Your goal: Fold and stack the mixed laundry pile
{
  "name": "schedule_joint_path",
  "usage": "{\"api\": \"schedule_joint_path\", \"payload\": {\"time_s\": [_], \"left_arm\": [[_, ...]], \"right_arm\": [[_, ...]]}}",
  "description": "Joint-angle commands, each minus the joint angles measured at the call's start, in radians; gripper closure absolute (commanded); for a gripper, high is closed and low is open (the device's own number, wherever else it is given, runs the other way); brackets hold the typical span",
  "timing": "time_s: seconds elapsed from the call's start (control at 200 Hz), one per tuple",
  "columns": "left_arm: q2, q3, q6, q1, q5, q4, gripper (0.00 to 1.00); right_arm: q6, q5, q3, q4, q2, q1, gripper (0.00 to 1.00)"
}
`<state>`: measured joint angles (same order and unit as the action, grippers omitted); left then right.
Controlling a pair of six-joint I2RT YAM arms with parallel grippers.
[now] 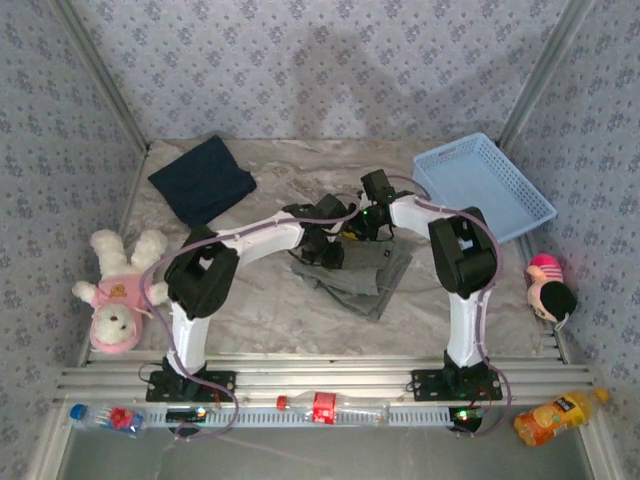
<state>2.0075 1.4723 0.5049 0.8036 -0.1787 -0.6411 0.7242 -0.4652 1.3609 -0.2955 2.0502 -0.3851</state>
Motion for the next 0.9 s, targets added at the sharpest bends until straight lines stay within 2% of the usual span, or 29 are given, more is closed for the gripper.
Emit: {"api": "schedule_joint_path", "payload": {"time_s": [0.0, 0.06, 0.18, 0.27, 0.355, 0.415, 0.48, 0.575, 0.774, 0.894], "left_arm": [[0.021, -0.037, -0.068, 0.023, -0.092, -0.015, 0.81], [-0.008, -0.073, -0.083, 0.041, -0.102, -0.032, 0.84], [-0.101, -0.112, -0.095, 0.068, -0.101, -0.11, 0.82], [-0.168, -0.091, -0.079, 0.059, -0.069, -0.144, 0.72], [-0.214, -0.045, -0.054, 0.019, -0.055, -0.135, 0.57], [-0.233, -0.022, -0.025, -0.025, -0.062, -0.093, 0.54], [-0.236, -0.018, 0.005, -0.073, -0.077, -0.009, 0.54], [-0.197, -0.005, 0.039, -0.118, -0.1, 0.078, 0.6], [-0.036, 0.042, 0.085, -0.117, -0.126, 0.127, 0.66], [0.039, 0.024, 0.124, -0.106, -0.063, 0.101, 0.71]], "right_arm": [[-0.02, 0.043, 0.097, -0.049, 0.058, 0.024, 0.74], [-0.068, 0.044, 0.141, -0.113, 0.07, 0.03, 0.74], [-0.088, 0.015, 0.161, -0.121, 0.036, 0.042, 0.73], [-0.086, -0.002, 0.16, -0.136, -0.02, 0.045, 0.72], [-0.132, -0.006, 0.14, -0.16, -0.098, 0.041, 0.71], [-0.143, 0.0, 0.107, -0.19, -0.162, 0.035, 0.71], [-0.142, 0.011, 0.047, -0.214, -0.235, 0.026, 0.71], [-0.104, 0.002, -0.093, -0.208, -0.335, 0.015, 0.71], [0.033, -0.036, -0.435, -0.1, -0.515, -0.055, 0.72], [0.078, -0.047, -0.614, -0.033, -0.562, -0.063, 0.74]]}}
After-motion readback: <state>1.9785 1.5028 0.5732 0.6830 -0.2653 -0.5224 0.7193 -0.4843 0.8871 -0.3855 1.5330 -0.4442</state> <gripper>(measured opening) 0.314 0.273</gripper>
